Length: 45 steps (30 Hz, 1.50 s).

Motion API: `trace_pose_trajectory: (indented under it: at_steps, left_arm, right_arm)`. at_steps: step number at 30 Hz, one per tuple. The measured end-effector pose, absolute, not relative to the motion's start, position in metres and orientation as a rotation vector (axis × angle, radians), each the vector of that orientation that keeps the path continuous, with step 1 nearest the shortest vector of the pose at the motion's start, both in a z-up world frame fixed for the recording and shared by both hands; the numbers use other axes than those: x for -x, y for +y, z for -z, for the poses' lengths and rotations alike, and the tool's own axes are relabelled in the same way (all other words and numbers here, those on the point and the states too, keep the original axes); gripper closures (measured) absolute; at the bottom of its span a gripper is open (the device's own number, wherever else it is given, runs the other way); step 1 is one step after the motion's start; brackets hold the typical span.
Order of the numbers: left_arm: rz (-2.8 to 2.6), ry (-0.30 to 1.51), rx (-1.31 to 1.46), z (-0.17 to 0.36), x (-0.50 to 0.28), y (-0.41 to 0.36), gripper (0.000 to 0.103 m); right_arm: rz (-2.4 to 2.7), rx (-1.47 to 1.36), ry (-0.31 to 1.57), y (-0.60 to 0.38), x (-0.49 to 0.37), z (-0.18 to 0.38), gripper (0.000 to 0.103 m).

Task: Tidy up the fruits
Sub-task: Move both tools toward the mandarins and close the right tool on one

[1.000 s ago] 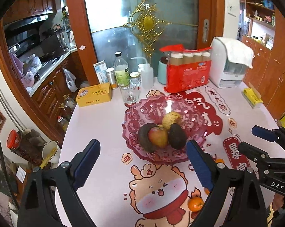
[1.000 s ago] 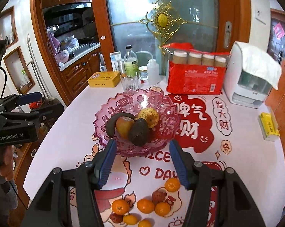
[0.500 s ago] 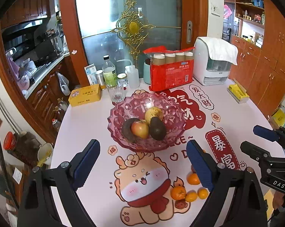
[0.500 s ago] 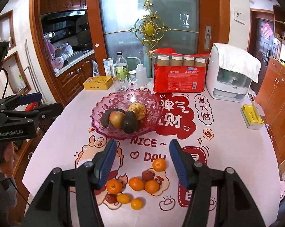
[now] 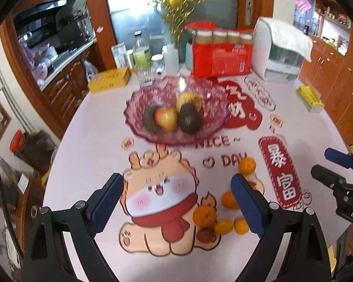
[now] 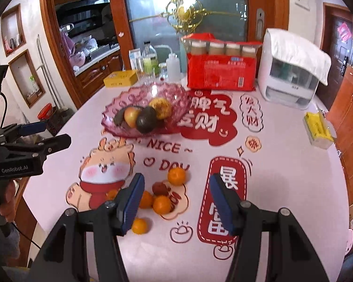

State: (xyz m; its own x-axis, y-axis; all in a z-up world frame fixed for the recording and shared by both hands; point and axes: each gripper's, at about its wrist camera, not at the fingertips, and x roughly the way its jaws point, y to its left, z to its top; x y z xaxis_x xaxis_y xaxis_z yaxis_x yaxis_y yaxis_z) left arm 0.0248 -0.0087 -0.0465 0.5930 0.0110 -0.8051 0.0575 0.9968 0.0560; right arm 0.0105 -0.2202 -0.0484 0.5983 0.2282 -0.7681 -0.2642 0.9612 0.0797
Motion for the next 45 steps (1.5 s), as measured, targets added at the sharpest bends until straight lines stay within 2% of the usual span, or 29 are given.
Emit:
trace_pose_trajectory:
  at_steps: [13,24,33,35,40,42,44,45]
  left_arm:
    - [0.0,1.102,-0.048,0.139,-0.014,-0.018,0.011]
    - [0.051,1.201,0.025,0.186,-0.031,-0.022,0.012]
    - [0.088,1.261,0.084,0.21,-0.049,-0.024,0.029]
    - [0.094,1.28,0.096,0.216,-0.052,-0.022,0.036]
    - [0.115,1.28,0.112,0.219,-0.054,-0.019,0.038]
    - [0.129,1.276,0.114,0.218,-0.055,-0.02,0.044]
    - [0.156,1.273,0.117,0.217,-0.056,-0.023,0.057]
    - [0.167,1.274,0.121,0.217,-0.057,-0.025,0.059]
  right_arm:
    - [-0.379,0.097,0.981,-0.212,-0.015,0.111,0.045]
    - [-0.421,0.126,1.082,-0.194,-0.035,0.159,0.045]
    - [-0.457,0.148,1.16,-0.177,-0.049,0.187,0.054]
    - [-0.461,0.148,1.173,-0.176,-0.052,0.191,0.056]
    - [-0.492,0.116,1.197,-0.171,-0.059,0.198,0.063]
    - [-0.499,0.112,1.196,-0.169,-0.061,0.198,0.065]
    - [-0.501,0.106,1.197,-0.169,-0.064,0.198,0.065]
    - [-0.504,0.099,1.198,-0.17,-0.065,0.198,0.065]
